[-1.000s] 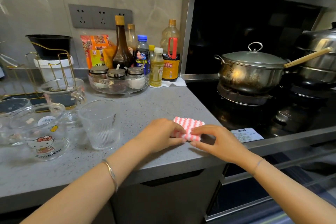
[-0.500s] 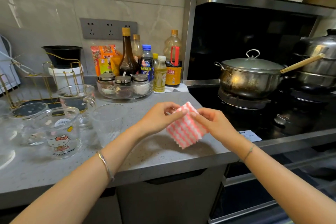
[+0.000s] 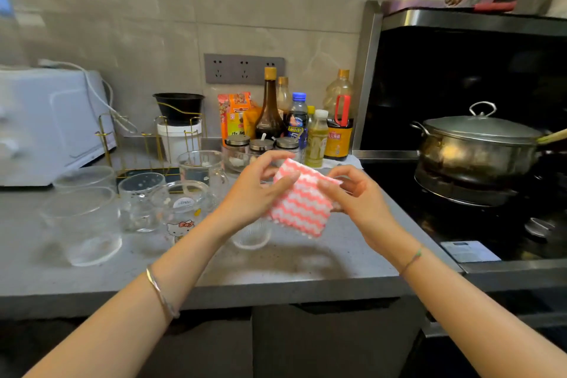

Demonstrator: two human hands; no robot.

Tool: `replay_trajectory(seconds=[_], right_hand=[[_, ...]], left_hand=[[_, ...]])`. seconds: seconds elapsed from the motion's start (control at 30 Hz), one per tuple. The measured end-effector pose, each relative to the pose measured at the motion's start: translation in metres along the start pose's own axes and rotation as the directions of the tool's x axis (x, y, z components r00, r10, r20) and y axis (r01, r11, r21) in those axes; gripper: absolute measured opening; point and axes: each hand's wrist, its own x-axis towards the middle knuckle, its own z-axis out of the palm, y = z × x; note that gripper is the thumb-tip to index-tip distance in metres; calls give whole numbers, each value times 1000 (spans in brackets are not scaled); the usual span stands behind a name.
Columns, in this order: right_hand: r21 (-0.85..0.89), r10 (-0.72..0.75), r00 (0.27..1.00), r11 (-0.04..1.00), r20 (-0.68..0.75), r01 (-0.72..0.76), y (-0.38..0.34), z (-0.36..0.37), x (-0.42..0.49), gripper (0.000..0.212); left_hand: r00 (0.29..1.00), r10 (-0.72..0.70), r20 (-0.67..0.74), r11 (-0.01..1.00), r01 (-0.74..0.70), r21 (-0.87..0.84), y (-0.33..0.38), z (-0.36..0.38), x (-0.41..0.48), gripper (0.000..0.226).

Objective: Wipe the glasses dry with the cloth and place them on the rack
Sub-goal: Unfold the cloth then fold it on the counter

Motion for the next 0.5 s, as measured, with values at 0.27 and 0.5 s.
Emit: replay_trajectory(seconds=[0.27, 0.5], right_hand=[[-127, -2, 991, 992, 130, 19, -12, 21, 15, 10], [251, 310, 919, 895, 246, -369, -11, 43, 19, 40]], left_hand=[[997, 53, 60, 993, -59, 101, 1, -38, -8, 6], [1000, 14, 17, 1000, -15, 16, 6, -46, -2, 3]])
